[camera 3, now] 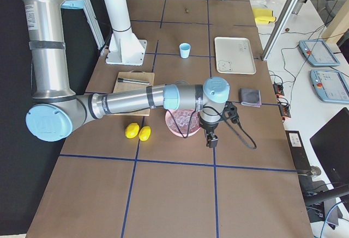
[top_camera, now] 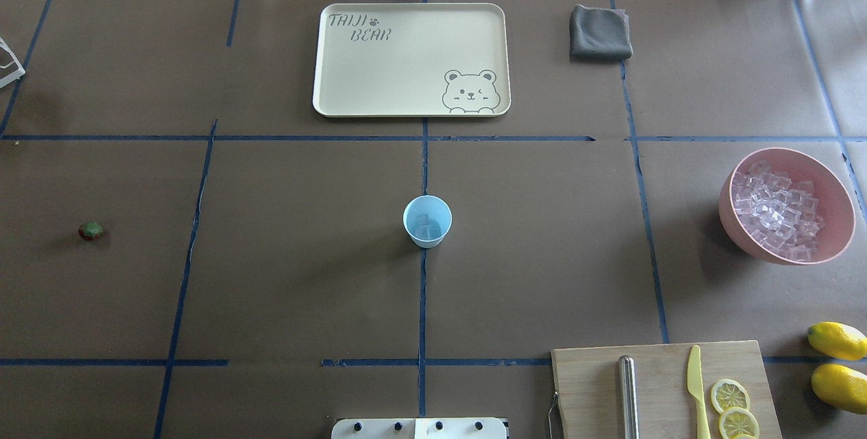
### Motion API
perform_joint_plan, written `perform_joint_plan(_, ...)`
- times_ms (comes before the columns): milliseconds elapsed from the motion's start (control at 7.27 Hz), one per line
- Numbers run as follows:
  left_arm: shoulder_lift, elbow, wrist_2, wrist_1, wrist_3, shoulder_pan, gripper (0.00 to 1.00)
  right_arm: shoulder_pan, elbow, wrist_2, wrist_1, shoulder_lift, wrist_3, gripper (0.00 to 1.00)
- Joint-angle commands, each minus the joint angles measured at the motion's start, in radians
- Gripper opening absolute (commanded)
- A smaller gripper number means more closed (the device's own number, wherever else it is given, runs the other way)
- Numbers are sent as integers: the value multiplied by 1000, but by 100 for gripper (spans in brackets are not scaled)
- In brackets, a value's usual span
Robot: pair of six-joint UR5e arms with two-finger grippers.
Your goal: Put ice and strawberries in cup
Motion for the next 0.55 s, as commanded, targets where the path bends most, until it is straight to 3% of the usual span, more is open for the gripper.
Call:
perform_joint_plan(0,5,-6,49,-9,-58,72,100,11,1,0,8,-31,2,100)
perform_joint_plan(275,11,6,173,-70,-171,171,100,11,-1,0,8,-31,4,100)
perform_joint_plan(412,21,14,191,-112,-241,202,100,11,-1,1,8,-31,4,100)
